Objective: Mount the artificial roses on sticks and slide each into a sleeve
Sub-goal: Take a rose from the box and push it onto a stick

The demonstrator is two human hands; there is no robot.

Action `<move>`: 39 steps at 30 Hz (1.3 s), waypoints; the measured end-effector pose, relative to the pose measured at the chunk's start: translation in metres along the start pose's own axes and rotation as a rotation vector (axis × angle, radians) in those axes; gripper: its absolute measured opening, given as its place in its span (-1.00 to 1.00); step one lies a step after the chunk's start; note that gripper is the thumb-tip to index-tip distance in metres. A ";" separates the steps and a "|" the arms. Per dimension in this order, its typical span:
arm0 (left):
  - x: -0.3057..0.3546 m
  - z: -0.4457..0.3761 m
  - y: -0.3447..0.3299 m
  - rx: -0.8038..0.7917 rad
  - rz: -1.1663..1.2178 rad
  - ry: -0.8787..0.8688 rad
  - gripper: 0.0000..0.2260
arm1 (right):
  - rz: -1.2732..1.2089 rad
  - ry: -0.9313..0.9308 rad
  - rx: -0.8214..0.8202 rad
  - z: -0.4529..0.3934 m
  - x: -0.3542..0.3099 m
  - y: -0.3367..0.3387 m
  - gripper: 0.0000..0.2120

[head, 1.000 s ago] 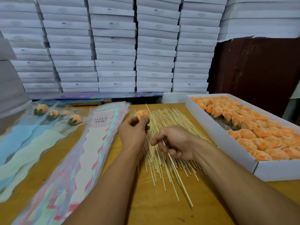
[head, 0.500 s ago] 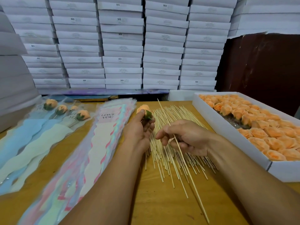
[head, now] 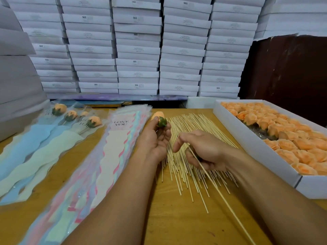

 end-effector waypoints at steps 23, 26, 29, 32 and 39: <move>-0.001 -0.005 0.001 -0.029 0.015 0.000 -0.82 | -0.005 -0.013 -0.119 -0.004 0.006 -0.007 -0.60; -0.001 -0.005 0.002 -0.029 0.010 -0.002 -0.81 | -0.003 -0.016 -0.115 -0.004 0.006 -0.007 -0.61; -0.001 -0.005 0.002 -0.028 0.005 -0.002 -0.82 | -0.007 -0.020 -0.116 -0.004 0.006 -0.008 -0.60; -0.001 -0.005 0.001 -0.027 -0.005 -0.006 -0.82 | -0.011 -0.018 -0.121 -0.004 0.006 -0.008 -0.60; -0.001 -0.005 0.002 -0.027 -0.013 -0.007 -0.81 | -0.010 -0.016 -0.126 -0.005 0.008 -0.008 -0.59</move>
Point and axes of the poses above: each hand's wrist, its own z-axis away from the middle knuckle, its own y-axis out of the back of the hand, x = y × z, the point moved 5 cm from there along -z, towards the middle knuckle, and after that the axes turned 3 degrees about z, right-handed, at the moved point
